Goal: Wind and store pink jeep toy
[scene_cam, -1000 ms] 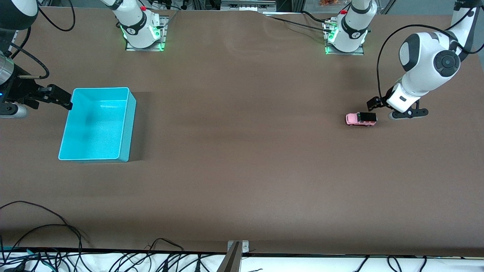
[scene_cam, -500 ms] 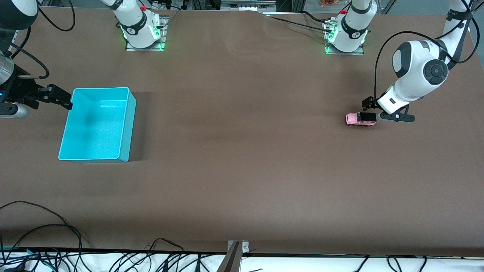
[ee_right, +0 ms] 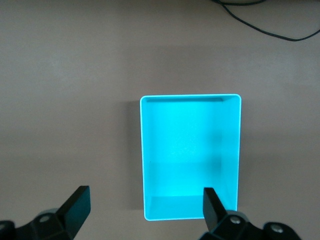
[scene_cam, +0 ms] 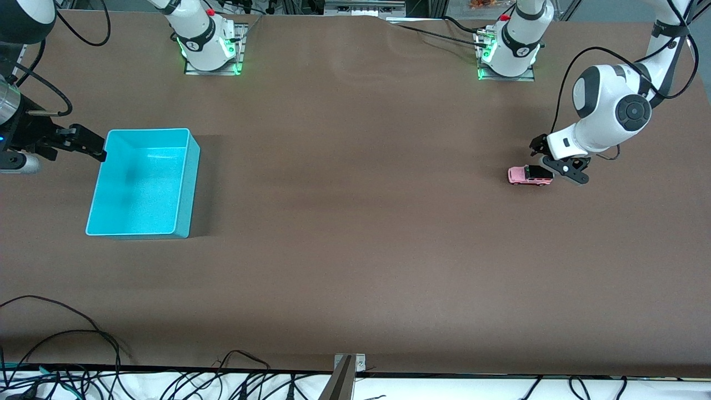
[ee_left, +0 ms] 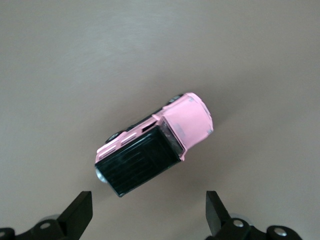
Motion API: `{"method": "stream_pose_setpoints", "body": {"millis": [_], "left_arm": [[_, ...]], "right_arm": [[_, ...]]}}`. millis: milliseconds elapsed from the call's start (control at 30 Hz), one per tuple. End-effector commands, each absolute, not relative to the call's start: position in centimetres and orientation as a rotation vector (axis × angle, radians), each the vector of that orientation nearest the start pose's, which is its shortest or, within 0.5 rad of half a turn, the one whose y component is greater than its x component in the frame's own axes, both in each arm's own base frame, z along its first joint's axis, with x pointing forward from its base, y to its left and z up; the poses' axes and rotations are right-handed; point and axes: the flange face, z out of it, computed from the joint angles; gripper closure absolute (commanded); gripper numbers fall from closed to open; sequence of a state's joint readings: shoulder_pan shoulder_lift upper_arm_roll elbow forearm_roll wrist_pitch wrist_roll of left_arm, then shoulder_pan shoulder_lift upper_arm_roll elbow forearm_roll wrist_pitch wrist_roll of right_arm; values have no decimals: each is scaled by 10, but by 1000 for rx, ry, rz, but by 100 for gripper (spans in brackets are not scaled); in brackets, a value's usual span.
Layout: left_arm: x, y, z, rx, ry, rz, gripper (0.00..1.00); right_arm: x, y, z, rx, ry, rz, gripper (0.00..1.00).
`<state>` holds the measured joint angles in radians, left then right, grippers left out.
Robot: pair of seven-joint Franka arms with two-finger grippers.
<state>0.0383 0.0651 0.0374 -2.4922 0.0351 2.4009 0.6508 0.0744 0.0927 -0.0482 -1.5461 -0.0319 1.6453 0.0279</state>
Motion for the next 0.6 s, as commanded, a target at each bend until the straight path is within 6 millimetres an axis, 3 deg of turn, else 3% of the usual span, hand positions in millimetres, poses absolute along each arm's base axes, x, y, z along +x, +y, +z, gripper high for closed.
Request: {"method": "stream_pose_setpoints", "body": {"millis": [0, 233, 567], "left_arm": [[451, 35, 246, -2929, 1210, 234, 0], [455, 34, 234, -2712, 1512, 237, 0], [461, 31, 217, -2507, 1784, 185, 0]], "right_arm": [[589, 14, 594, -3182, 8, -29, 0], [589, 14, 594, -3182, 8, -29, 0], [589, 14, 594, -3182, 8, -29, 0]]}}
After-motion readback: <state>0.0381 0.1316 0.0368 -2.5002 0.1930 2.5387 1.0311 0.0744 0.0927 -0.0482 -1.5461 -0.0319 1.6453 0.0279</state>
